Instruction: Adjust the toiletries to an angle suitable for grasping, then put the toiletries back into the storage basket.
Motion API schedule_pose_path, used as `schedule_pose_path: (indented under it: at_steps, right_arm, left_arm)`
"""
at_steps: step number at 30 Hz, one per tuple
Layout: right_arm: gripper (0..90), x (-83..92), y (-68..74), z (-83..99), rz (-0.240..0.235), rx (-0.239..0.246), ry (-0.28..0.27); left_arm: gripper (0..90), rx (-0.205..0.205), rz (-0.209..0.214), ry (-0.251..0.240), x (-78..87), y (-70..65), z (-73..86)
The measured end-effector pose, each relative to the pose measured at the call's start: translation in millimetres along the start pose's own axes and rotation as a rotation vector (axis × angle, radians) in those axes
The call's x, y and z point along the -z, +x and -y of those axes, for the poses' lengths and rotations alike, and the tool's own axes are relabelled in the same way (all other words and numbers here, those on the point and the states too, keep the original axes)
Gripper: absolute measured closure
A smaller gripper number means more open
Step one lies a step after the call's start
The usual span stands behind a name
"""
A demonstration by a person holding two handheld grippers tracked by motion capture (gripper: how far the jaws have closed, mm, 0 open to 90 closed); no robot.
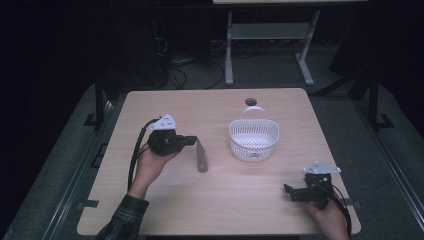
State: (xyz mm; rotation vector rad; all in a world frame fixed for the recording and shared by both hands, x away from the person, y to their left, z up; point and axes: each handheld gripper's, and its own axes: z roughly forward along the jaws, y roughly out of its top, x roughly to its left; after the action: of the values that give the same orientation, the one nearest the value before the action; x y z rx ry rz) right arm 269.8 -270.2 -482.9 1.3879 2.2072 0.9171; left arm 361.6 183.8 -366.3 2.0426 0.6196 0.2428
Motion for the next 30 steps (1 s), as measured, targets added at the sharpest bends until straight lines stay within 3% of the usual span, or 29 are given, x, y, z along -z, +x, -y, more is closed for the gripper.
schedule_pose_path:
  at_steps: [10,14,15,17,20,21,24,25,30]
  right_arm:
    - [0.0,0.0,0.0,0.0,0.0,0.001,0.0]
    - [0.0,0.0,0.0,0.0,0.0,0.0,0.0]
    - [0.0,0.0,0.0,0.0,0.0,0.0,0.0]
    - [0.0,0.0,0.0,0.0,0.0,0.0,0.0]
    - [0.0,0.0,0.0,0.0,0.0,0.001,0.0]
    - [0.0,0.0,0.0,0.0,0.0,0.0,0.0]
    - [0.0,-0.1,-0.1,0.0,0.0,0.001,0.0]
    - [0.0,-0.1,0.0,-0.1,0.0,0.0,0.0]
    - [0.0,-0.1,-0.1,0.0,0.0,0.001,-0.001]
  left_arm:
    - [87.6,0.003,0.001,0.006,1.3,2.3,0.8]
    - [73.1,0.012,0.003,0.007,6.8,4.2,2.0]
    - [73.1,0.018,0.0,0.005,9.9,5.3,2.5]
    - [56.9,0.027,0.002,0.011,14.3,6.8,3.1]
    - [43.9,0.028,0.012,0.017,16.2,6.3,3.6]
    - [43.9,0.03,0.02,0.018,16.6,5.5,4.0]
    - [32.7,0.009,0.027,0.028,15.8,2.3,4.2]
    - [24.6,0.004,0.027,0.034,14.9,0.3,3.7]
    - [14.9,-0.019,0.022,0.051,11.9,-4.7,0.3]
